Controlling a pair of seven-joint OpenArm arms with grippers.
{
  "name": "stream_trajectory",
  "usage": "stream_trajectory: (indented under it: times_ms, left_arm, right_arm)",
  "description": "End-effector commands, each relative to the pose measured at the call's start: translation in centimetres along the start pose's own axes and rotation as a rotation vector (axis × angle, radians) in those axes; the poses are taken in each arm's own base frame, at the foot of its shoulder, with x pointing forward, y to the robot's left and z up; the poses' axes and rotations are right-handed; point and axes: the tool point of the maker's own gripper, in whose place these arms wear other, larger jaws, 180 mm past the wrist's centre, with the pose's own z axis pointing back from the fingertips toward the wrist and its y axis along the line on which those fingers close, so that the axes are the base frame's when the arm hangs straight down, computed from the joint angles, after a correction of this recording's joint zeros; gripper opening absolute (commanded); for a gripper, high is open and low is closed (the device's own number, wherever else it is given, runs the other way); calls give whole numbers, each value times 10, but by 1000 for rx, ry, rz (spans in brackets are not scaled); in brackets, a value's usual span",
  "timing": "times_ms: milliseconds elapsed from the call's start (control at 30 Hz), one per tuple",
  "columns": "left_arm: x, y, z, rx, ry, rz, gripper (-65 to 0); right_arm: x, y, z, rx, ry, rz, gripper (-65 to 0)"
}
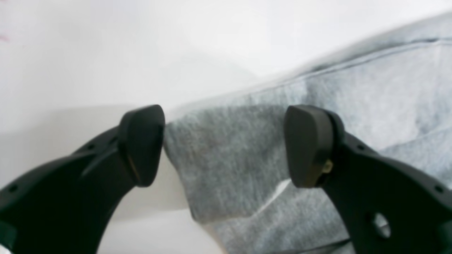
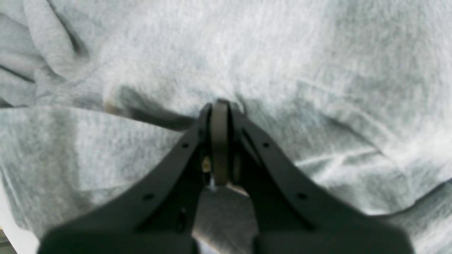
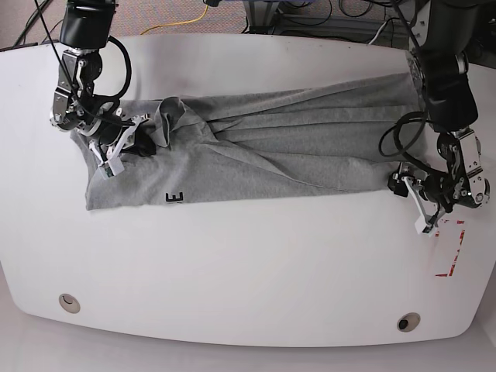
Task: Layout the t-shirt on the table in an organized manner, then fold the t-shirt properly
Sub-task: 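Hold the shirt end with the right gripper while the left gripper grips the other end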
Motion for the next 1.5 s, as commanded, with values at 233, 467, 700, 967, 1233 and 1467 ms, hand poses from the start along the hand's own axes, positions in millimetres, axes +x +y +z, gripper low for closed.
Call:
stream_trajectory:
  times_ms: [233, 467, 700, 967, 1233, 1467]
  left_arm:
    - [18, 13, 14, 37, -31, -38, -193]
    - [13, 24, 20, 58, -21, -35, -232]
    - [0, 21, 14, 52, 5, -34, -272]
    - [-1, 20, 13, 49, 9, -34, -408]
    - [-1, 17, 11, 46, 18, -50, -418]
    - [1, 18, 12, 50, 14, -51, -414]
  right_arm:
    - [-61, -15, 5, -90, 274, 22, -633]
    - [-61, -15, 5, -90, 274, 22, -634]
    - [-61, -15, 5, -90, 273, 20, -634]
    - [-61, -11, 2, -82, 267, 12, -634]
    - [-61, -9, 0, -77, 265, 9, -634]
    - [-61, -9, 0, -77, 265, 9, -634]
